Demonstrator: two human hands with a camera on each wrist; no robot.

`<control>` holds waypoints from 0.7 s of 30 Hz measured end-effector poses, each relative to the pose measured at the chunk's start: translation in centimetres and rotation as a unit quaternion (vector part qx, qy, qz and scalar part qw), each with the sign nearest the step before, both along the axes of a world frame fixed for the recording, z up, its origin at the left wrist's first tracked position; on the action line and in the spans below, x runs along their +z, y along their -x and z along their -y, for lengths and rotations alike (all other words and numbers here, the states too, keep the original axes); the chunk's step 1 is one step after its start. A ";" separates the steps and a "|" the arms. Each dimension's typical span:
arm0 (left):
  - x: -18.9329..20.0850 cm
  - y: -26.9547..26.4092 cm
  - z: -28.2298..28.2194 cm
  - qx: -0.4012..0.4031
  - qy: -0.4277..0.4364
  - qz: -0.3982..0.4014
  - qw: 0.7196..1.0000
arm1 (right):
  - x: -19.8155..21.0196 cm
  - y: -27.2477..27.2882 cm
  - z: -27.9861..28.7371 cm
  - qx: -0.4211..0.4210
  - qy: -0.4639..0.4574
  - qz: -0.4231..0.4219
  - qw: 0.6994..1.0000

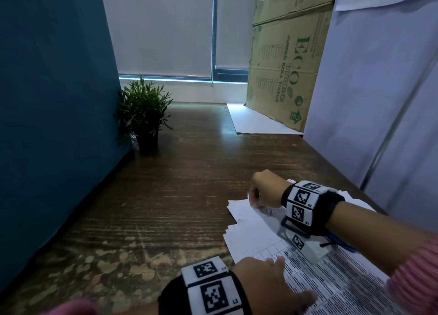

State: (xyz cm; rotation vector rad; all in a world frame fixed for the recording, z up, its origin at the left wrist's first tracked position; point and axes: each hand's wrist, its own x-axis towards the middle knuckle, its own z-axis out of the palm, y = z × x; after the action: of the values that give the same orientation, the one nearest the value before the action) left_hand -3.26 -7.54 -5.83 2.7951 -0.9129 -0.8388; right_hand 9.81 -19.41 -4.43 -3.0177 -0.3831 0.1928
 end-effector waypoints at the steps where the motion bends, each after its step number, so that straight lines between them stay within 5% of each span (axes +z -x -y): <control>1: 0.0 0.0 0.0 0.001 0.000 0.003 1.000 | -0.2 0.1 -0.1 0.002 0.007 0.006 1.000; 6: -0.4 0.5 -0.1 0.007 0.035 0.011 0.999 | -0.5 0.9 -1.1 0.012 0.075 0.012 0.997; 12: 0.2 0.5 -0.3 -0.034 -0.037 0.006 0.999 | 0.0 2.4 -0.2 0.012 0.080 0.015 0.997; 15: 0.5 1.4 -0.9 -0.081 -0.027 0.046 0.995 | 1.4 4.7 1.0 0.014 0.028 0.044 0.999; 21: 2.1 1.6 -0.6 -0.236 -0.140 0.105 0.956 | 5.2 14.0 6.0 -0.021 -0.151 0.155 0.976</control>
State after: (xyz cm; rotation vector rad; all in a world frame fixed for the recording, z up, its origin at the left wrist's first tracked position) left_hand -4.87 -6.95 -3.77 2.9909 -1.6653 -0.7782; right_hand -4.18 -25.38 0.75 -2.7479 -0.3355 -0.3153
